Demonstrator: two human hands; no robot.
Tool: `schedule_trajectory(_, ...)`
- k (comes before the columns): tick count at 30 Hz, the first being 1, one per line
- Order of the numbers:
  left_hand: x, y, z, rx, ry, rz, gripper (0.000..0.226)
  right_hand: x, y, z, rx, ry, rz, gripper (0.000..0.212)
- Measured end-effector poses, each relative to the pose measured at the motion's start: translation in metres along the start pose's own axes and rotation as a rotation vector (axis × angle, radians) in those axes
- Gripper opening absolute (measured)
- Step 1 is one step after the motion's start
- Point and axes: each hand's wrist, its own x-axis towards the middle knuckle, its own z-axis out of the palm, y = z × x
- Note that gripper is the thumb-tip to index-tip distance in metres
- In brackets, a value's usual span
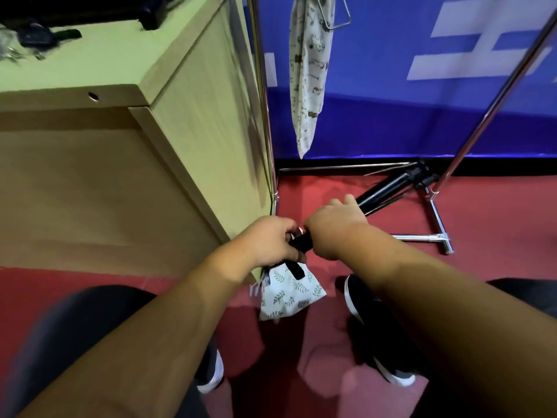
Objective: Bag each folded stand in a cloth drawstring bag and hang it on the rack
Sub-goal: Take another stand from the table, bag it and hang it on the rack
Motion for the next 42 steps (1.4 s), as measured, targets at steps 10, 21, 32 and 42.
schedule_trajectory(10, 0.023, -0.039, 0.030, 0.127, -0.070, -0.229, 0.077, 0.025, 0.025, 0.032, 0.280, -0.212, 0.296, 0.029)
schedule_trajectory(21, 0.126, -0.078, 0.084, 0.100, -0.254, -0.332, 0.054, 0.093, 0.026, 0.120, 0.365, -0.178, 0.372, 0.033)
schedule_trajectory(32, 0.194, -0.139, 0.160, 0.168, -0.322, -0.614, 0.063, 0.182, 0.027, 0.196, 0.567, -0.307, 0.492, 0.017)
schedule_trajectory(42, 0.203, -0.150, 0.179, -0.226, 0.055, -0.818, 0.037, 0.191, 0.053, 0.211, 0.774, -0.299, 0.522, 0.025)
